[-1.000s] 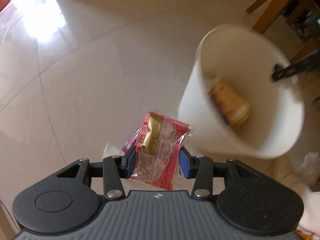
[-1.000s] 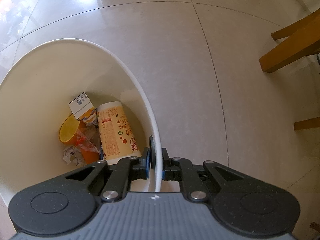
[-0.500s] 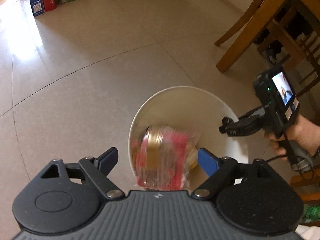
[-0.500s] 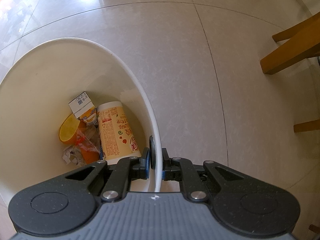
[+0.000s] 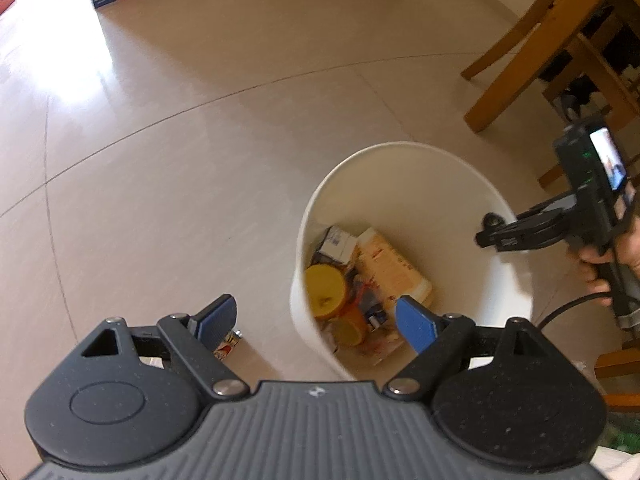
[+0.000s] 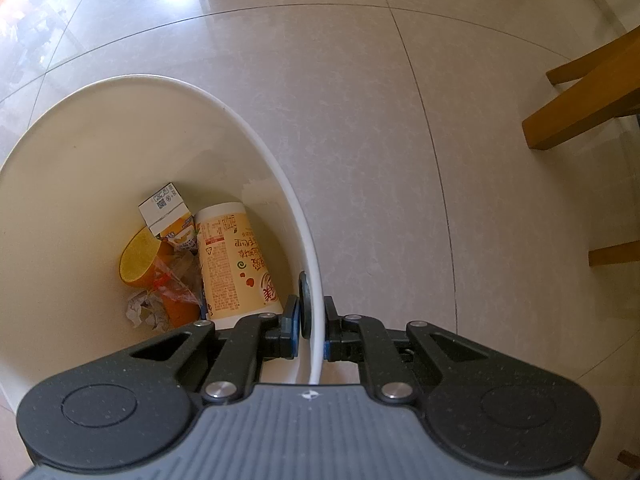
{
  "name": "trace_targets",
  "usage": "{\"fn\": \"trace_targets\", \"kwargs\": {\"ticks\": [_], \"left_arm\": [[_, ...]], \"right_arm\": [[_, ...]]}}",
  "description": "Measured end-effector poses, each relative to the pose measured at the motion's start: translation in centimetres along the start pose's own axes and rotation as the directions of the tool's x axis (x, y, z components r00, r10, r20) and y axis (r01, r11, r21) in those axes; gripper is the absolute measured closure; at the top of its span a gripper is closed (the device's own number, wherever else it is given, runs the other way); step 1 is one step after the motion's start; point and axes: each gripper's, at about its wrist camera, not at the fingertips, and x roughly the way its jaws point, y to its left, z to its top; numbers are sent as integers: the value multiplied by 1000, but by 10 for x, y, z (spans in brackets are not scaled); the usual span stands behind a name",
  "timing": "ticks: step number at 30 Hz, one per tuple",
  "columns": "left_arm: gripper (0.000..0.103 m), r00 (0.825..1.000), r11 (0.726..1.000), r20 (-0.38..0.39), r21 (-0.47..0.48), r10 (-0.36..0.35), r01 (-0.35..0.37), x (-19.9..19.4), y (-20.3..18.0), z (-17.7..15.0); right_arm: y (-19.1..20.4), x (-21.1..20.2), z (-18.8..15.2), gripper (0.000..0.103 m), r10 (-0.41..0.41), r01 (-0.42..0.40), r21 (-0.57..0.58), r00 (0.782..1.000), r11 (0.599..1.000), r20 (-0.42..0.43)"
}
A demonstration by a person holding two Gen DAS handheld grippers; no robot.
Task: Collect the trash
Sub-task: 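Move the left gripper to the red cartoon can and grasp it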
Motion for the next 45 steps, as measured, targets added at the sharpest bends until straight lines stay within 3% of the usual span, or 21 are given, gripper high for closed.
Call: {"fn": "trace_targets", "kwargs": {"ticks": [5, 10, 18, 20, 22, 26, 30, 38, 45], "left_arm": [[15, 998, 993, -17, -106, 56, -58, 9, 25, -17], [8, 994, 950, -51, -294, 97, -108, 25, 59, -36], [6, 992, 817, -96, -563, 86, -126, 91, 103, -72], [6, 991, 771, -114, -624, 72, -128, 116, 111, -80], [6, 991, 734, -126, -668, 53, -124, 141, 118, -88], [6, 983, 684, -183, -716, 6, -138, 188, 133, -103], [6, 976, 677, -204, -708, 73, -199, 211, 139, -109], [5, 969, 705, -188, -665, 159, -245, 237, 130, -104], [5, 954, 668, -211, -680, 214, -300, 253, 129, -107]], "right_arm": [[-1, 0, 0, 91, 2, -2, 10, 1000, 1000, 0], [-2, -1, 0, 91, 6, -6, 21, 1000, 1000, 1], [-5, -1, 0, 91, 16, -16, 23, 1000, 1000, 1], [-4, -1, 0, 91, 19, -19, 14, 1000, 1000, 5], [-5, -2, 0, 91, 23, -23, 14, 1000, 1000, 10], [-6, -4, 0, 91, 25, -26, 11, 1000, 1000, 16], [-7, -4, 0, 91, 34, -34, 21, 999, 999, 13], [-6, -6, 0, 91, 34, -34, -1, 999, 999, 20], [-7, -6, -1, 91, 38, -38, -6, 999, 999, 25]]}}
